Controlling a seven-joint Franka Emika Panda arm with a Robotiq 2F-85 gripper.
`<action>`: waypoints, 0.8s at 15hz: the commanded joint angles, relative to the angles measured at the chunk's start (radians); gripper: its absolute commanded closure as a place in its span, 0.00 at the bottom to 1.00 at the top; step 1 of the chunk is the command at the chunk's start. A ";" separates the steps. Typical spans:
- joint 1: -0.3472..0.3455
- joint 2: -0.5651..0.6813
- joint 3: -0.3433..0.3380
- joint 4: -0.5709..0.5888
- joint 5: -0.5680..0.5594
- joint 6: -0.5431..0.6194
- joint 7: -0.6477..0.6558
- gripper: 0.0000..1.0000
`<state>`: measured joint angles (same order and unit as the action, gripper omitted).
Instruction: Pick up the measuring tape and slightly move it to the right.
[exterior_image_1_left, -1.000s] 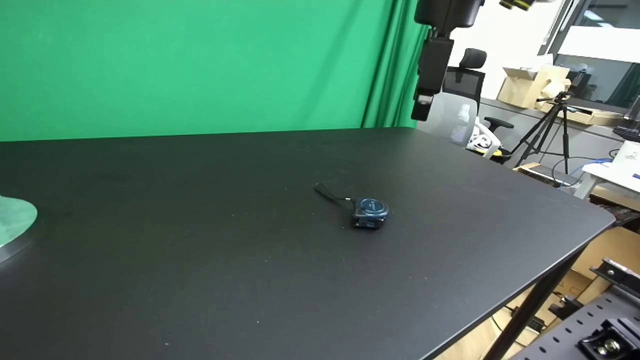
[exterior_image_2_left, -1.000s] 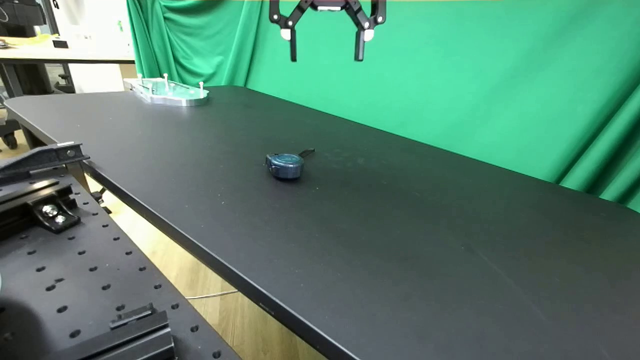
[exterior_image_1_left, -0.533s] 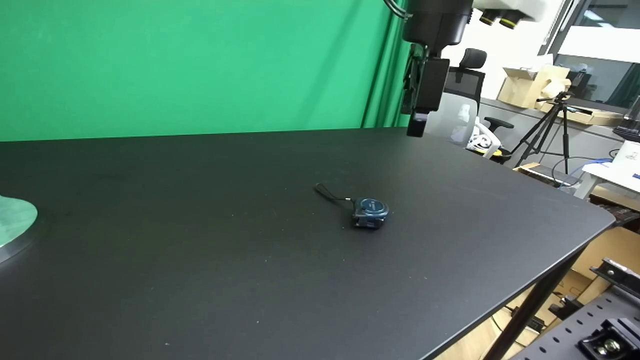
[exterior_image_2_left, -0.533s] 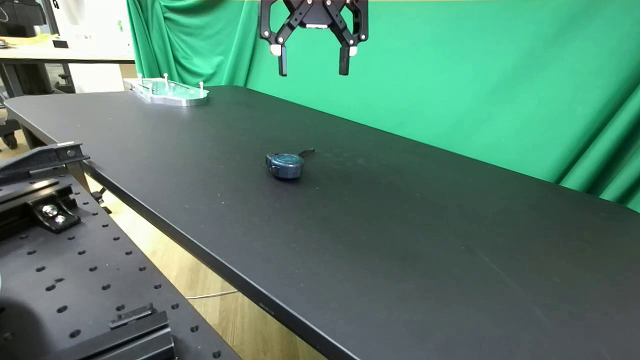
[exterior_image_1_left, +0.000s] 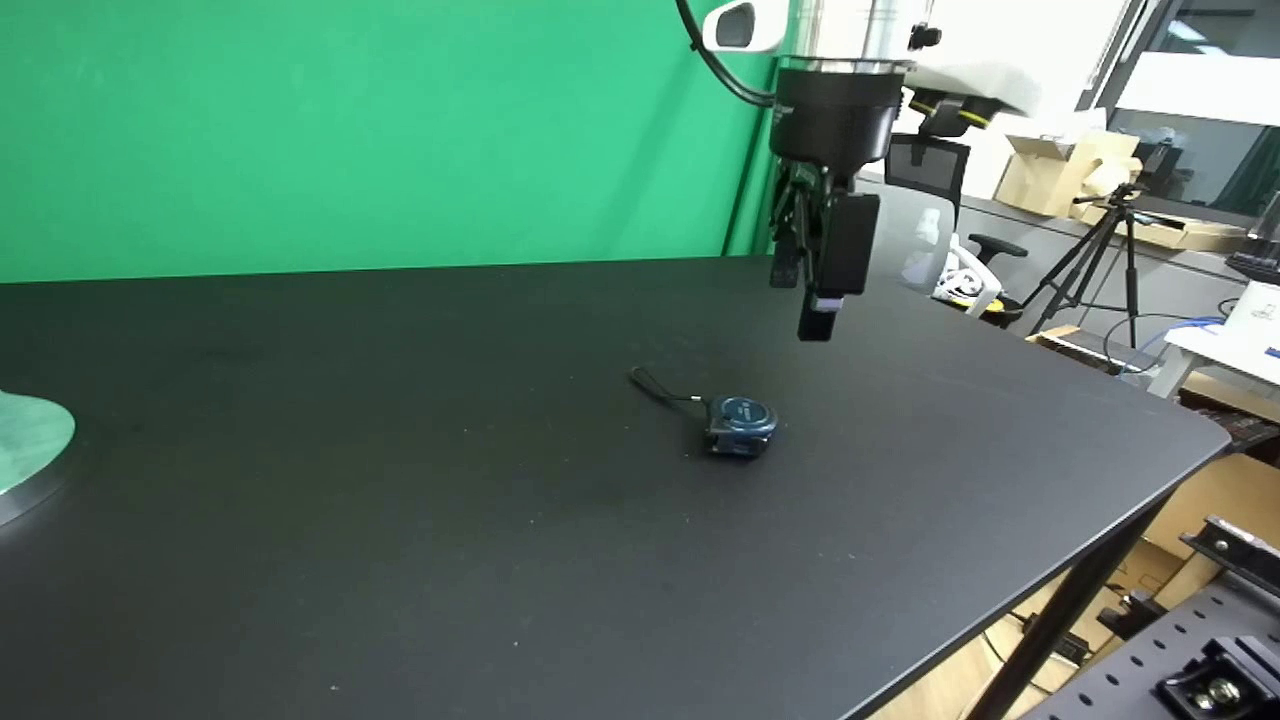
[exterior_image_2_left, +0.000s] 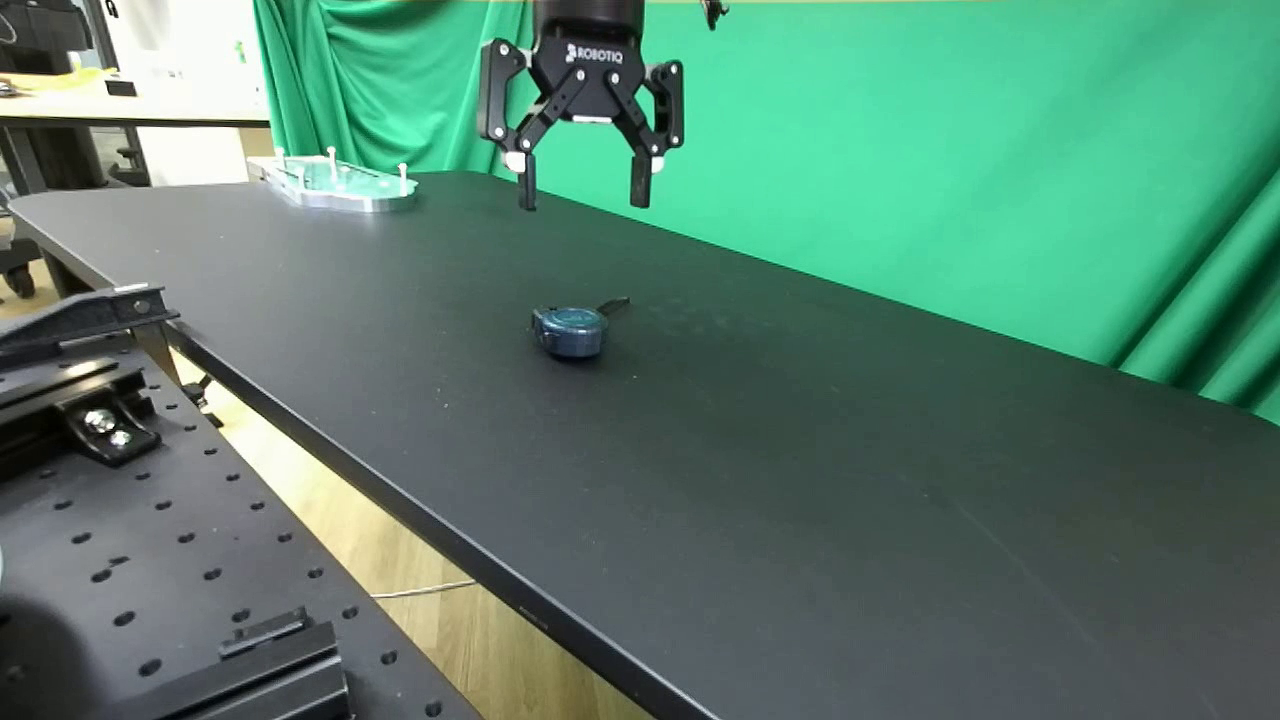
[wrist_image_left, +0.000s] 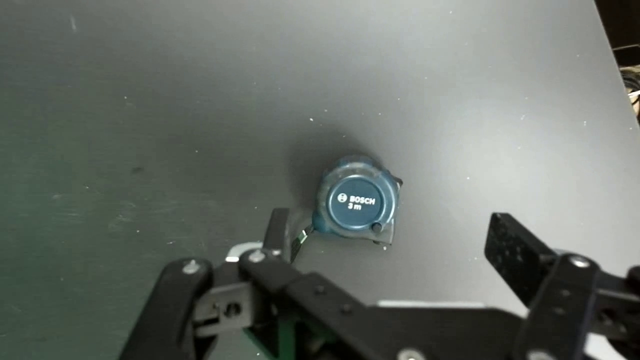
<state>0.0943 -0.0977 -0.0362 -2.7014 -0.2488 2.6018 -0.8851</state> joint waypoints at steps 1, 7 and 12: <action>-0.021 0.062 0.015 -0.004 -0.013 0.060 -0.034 0.00; -0.049 0.185 0.018 0.008 -0.090 0.170 0.031 0.00; -0.049 0.256 -0.012 0.026 -0.244 0.225 0.205 0.00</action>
<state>0.0459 0.1242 -0.0312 -2.6961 -0.4037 2.8030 -0.8010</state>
